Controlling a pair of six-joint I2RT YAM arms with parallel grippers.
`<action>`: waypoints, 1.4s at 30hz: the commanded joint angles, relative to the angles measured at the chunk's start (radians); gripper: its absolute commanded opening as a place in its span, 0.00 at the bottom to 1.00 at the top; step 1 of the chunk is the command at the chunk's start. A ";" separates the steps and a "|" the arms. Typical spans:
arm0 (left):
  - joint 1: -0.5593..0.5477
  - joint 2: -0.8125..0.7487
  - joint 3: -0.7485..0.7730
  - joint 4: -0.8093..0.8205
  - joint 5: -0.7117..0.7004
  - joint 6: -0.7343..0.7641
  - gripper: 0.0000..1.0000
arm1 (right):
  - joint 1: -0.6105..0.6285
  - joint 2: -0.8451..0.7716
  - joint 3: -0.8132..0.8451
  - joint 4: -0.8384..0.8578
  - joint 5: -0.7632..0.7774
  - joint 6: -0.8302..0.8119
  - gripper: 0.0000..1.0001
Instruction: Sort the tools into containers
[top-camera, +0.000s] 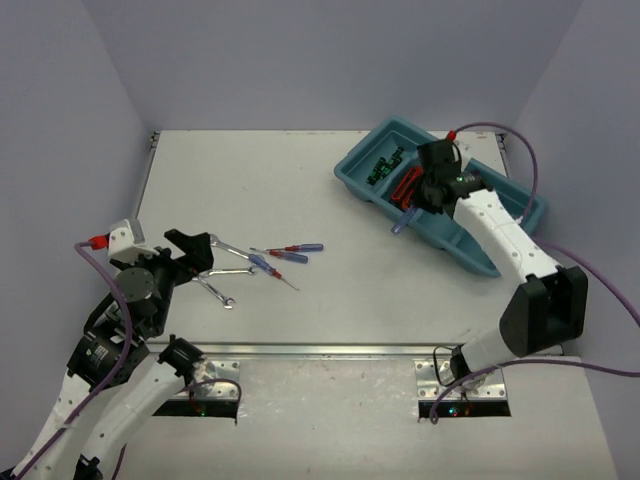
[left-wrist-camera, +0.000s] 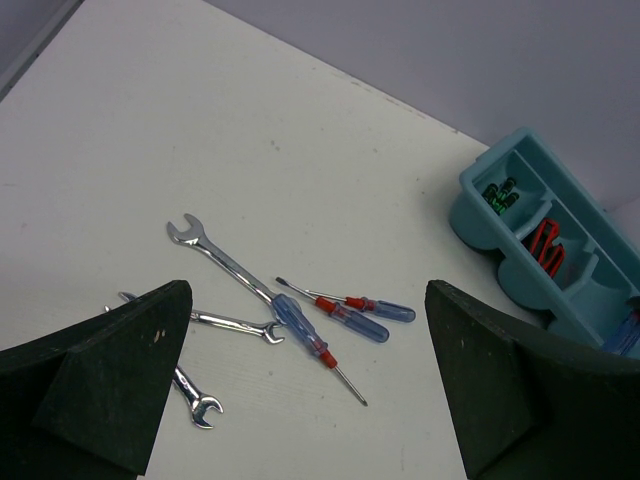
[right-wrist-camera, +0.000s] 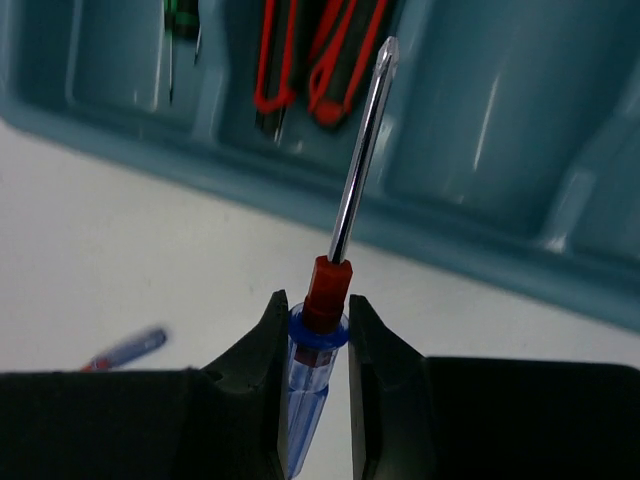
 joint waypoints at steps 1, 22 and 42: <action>0.003 0.005 0.000 0.039 -0.003 0.014 1.00 | -0.127 0.106 0.163 -0.044 0.107 -0.167 0.00; -0.003 0.036 0.002 0.040 0.010 0.020 1.00 | -0.288 0.284 0.272 0.002 0.076 -0.256 0.63; -0.003 0.033 0.004 0.033 -0.008 0.014 1.00 | 0.543 0.443 0.268 0.213 -0.372 -0.736 0.55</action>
